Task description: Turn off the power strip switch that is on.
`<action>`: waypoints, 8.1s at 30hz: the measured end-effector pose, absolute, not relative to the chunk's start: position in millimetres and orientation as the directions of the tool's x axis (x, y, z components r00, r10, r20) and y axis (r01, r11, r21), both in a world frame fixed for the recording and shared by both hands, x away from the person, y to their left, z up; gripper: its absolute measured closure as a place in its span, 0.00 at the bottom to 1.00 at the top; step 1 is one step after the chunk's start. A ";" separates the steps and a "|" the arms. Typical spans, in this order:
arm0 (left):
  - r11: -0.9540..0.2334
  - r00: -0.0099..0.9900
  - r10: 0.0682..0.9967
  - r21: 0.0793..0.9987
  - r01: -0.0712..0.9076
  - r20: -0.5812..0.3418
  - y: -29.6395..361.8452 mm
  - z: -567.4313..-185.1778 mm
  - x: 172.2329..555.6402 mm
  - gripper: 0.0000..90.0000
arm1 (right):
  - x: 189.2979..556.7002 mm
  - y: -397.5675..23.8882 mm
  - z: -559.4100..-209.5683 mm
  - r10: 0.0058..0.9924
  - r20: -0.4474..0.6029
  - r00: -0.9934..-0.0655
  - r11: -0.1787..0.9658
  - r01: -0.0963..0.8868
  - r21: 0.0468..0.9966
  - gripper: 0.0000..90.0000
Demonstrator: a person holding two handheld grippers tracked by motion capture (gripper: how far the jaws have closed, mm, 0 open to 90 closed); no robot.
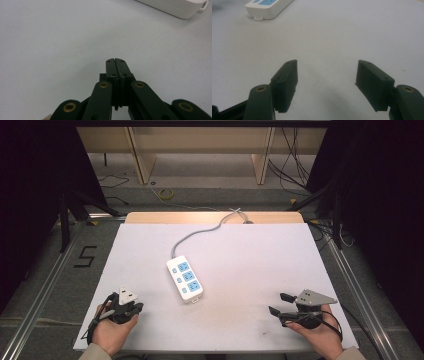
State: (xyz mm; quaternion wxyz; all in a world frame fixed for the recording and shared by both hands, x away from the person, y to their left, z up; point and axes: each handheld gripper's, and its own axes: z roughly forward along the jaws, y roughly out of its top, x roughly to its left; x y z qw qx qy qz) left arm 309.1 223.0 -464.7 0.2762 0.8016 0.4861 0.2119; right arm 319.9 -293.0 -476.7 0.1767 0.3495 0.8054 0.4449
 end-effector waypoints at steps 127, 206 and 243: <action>-0.445 0.543 0.838 0.646 0.620 0.056 163.9 -443.6 346.1 1.00 | 319.6 -291.7 -477.0 0.714 0.023 -0.700 0.366 0.401 0.839 0.39; -0.502 0.597 0.800 0.611 0.612 0.060 128.2 -434.3 371.0 1.00 | 319.4 -291.9 -477.0 0.714 0.022 -0.700 0.367 0.400 0.840 0.39; -0.523 0.612 0.789 0.582 0.623 0.054 115.4 -432.4 379.9 1.00 | 319.1 -291.7 -476.9 0.714 0.023 -0.700 0.367 0.402 0.839 0.39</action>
